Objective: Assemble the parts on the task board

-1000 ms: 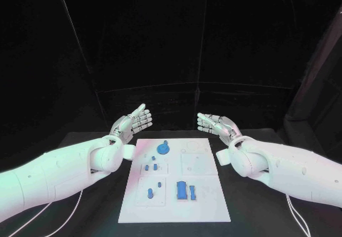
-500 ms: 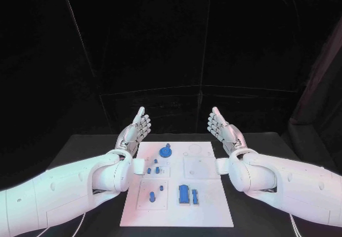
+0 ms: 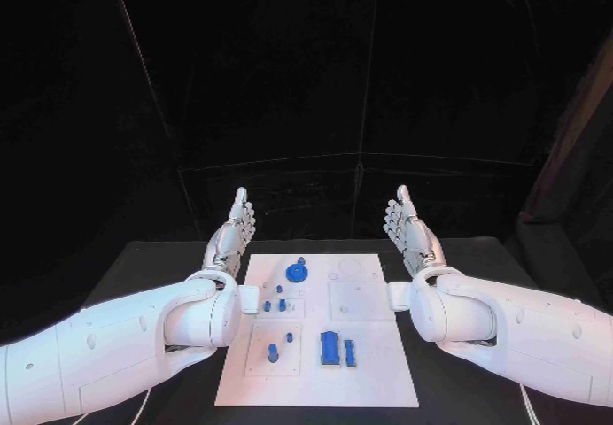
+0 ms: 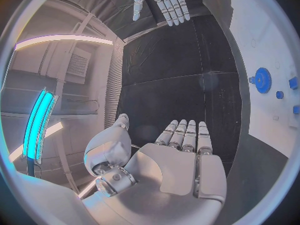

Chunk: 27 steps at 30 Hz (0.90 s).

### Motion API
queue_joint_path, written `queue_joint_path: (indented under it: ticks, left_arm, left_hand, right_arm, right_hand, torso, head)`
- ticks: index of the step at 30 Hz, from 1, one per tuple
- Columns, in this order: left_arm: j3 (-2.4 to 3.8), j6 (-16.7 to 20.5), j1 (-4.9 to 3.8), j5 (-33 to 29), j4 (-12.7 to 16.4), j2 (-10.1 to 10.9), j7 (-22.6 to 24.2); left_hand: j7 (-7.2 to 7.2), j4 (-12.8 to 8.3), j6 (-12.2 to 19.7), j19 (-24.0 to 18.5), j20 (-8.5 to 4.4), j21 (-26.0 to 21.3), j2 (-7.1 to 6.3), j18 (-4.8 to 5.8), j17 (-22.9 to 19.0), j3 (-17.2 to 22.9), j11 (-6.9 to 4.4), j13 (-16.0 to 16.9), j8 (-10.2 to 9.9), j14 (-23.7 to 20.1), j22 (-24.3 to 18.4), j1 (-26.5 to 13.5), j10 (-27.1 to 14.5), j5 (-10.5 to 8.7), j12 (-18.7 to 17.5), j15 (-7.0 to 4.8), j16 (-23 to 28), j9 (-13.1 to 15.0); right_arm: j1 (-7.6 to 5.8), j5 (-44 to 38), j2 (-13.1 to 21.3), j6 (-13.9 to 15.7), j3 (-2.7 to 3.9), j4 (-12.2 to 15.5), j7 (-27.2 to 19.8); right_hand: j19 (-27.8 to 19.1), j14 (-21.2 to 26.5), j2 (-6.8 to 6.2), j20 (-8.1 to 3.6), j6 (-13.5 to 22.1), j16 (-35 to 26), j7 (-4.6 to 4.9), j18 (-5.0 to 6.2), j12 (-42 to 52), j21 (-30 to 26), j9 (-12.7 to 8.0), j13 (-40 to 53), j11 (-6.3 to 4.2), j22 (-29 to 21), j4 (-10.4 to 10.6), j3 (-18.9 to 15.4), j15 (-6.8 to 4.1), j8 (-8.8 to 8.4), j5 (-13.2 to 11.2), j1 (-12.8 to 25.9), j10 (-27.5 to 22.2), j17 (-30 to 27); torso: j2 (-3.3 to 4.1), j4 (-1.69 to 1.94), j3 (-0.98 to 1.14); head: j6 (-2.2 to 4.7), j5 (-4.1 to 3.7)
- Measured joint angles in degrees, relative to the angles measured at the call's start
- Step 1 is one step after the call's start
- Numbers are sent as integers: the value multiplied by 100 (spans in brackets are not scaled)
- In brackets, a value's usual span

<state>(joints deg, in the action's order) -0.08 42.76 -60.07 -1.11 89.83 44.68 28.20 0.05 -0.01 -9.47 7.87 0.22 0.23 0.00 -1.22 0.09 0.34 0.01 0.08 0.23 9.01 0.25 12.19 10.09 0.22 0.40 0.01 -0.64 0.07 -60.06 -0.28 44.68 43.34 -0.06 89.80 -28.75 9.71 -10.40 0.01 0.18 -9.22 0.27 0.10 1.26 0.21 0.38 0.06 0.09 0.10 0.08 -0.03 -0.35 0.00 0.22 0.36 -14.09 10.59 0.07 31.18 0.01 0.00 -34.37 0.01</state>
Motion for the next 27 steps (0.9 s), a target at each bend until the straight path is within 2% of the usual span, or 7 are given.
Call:
queue_joint_path:
  ticks: [6,8,9,11,13,16,27]
  left_arm:
    - [0,60,0,17,1,0,5]
    - [0,73,0,22,1,0,6]
    - [0,78,0,24,2,0,7]
    - [0,87,1,26,3,0,8]
    - [0,94,1,28,2,0,9]
    - [1,101,1,29,2,1,10]
    - [1,112,1,33,2,1,11]
  left_hand:
    - [-15,0,192,-159,-22,0,-1,-1,0,0,-6,1,0,-182,-13,-261,-217,0,0,-4,25,1]
    - [1,0,258,-212,-13,0,-18,11,1,0,9,1,0,-230,-15,-321,-276,0,0,-1,25,1]
    - [-1,0,403,-381,-18,0,-5,75,0,0,4,1,0,-372,-15,-510,-434,0,0,-1,25,1]
    - [-3,0,804,-720,-21,0,2,89,-3,0,-1,1,0,-800,-15,-803,-858,0,0,-3,25,1]
    - [-6,0,918,-762,-28,0,-3,90,-4,0,1,2,0,-879,-15,-1175,-980,0,0,0,25,1]
    - [-7,0,917,-762,-28,0,0,90,-5,0,0,2,0,-879,-15,-1176,-979,0,0,0,25,2]
    - [-7,0,917,-762,-28,0,0,89,-4,0,0,-3,0,-879,-20,-1176,-978,0,0,0,25,1]
  right_arm:
    - [0,21,0,25,0,0,-13]
    - [0,25,0,31,0,1,-16]
    - [0,27,0,34,0,1,-17]
    - [0,29,0,37,0,1,-19]
    - [0,34,0,41,0,2,-23]
    - [0,37,0,45,0,2,-24]
    - [0,44,0,49,0,2,-27]
  right_hand:
    - [-194,221,1,-6,197,0,-3,-6,0,0,0,1,-9,0,0,0,-4,0,0,311,-215,0]
    - [-253,273,1,-26,250,0,-11,-89,0,0,0,1,-3,0,0,0,9,0,0,390,-287,0]
    - [-287,308,-3,-19,273,0,-4,-88,0,0,1,1,-10,0,0,0,-1,0,0,435,-314,1]
    - [-384,413,-4,-10,356,0,-10,-89,0,0,1,1,-10,0,0,0,0,0,0,566,-432,1]
    - [-777,830,-4,-16,793,0,-8,-89,0,0,1,-1,-12,0,0,0,0,0,0,845,-853,1]
    - [-940,1020,-3,-19,895,1,-10,-88,0,0,1,-3,-10,1,0,0,0,0,0,1357,-1030,1]
    - [-940,1020,1,-19,901,1,-6,-87,0,0,2,-3,-10,1,0,0,-1,0,0,1378,-1030,2]
  torso:
    - [1,0,0]
    - [1,0,0]
    - [1,0,0]
    - [1,0,0]
    - [0,0,0]
    - [0,0,0]
    - [1,0,0]
  head:
    - [0,0]
    - [0,0]
    - [0,0]
    - [0,0]
    - [0,0]
    - [0,0]
    - [0,0]
